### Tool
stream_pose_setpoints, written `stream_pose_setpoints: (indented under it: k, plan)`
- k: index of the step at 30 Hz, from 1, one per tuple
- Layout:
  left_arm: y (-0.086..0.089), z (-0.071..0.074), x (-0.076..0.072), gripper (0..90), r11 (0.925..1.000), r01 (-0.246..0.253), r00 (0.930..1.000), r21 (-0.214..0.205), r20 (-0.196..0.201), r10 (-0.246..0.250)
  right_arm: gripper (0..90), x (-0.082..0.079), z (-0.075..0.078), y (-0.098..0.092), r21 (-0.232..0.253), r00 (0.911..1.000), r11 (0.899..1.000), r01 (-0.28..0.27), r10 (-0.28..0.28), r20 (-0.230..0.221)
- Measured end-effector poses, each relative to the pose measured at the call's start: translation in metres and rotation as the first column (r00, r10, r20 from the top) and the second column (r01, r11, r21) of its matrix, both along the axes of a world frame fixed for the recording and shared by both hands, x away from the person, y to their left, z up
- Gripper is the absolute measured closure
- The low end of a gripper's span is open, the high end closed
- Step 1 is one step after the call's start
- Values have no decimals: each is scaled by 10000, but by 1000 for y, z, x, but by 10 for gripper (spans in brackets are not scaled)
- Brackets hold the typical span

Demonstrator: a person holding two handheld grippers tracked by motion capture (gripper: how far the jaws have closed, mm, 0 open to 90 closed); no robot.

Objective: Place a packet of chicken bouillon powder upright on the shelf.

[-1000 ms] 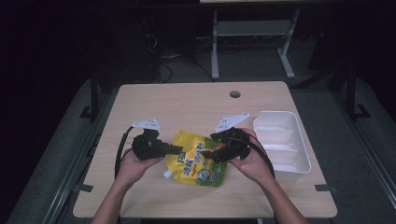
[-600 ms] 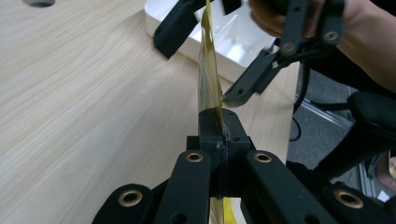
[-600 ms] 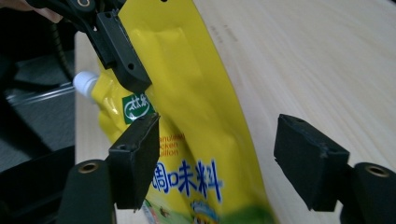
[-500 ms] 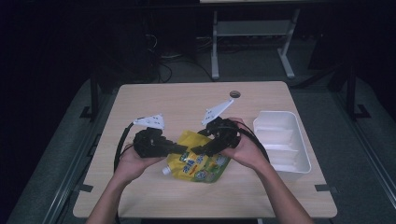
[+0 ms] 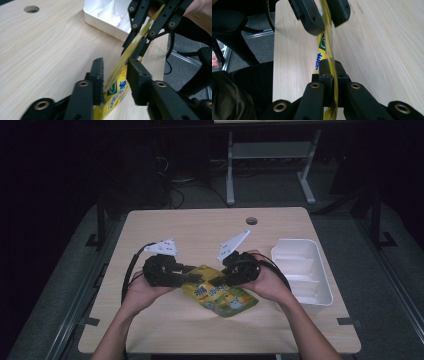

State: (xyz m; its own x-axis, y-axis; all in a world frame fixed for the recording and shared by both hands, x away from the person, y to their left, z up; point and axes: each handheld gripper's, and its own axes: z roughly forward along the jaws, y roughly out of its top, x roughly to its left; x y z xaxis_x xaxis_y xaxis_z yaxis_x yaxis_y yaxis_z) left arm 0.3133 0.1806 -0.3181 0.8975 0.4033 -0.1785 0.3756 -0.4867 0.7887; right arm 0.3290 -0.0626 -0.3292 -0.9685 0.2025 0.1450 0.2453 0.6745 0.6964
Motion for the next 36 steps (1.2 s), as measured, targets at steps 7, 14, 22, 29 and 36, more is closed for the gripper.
stream_pose_setpoints:
  k: [7, 14, 22, 29, 36]
  plan:
    - [14, 1, -1, 541, 9991, -394, 9991, -176, 177, 397, 892, 4, -2, -20, 374, 9985, 9983, 456, -445, -308]
    - [31, -9, -4, 483, 9964, -822, 9963, -208, 243, 827, 892, 7, -3, -40, 729, 9931, 9918, 1052, -1009, -602]
    - [38, -28, -5, 432, 9945, -983, 9951, -352, 90, 987, 894, 8, 4, -52, 1322, 9889, 9812, 1404, -1323, -681]
    - [22, -47, -6, 378, 9978, -508, 9984, -430, -251, 498, 894, 5, 10, -54, 1962, 9885, 9694, 1478, -1384, -608]
    - [11, -54, -3, 523, 9919, 260, 9953, -1245, -889, -373, 893, -2, 14, -47, 2481, 9926, 9614, 1188, -1083, -557]
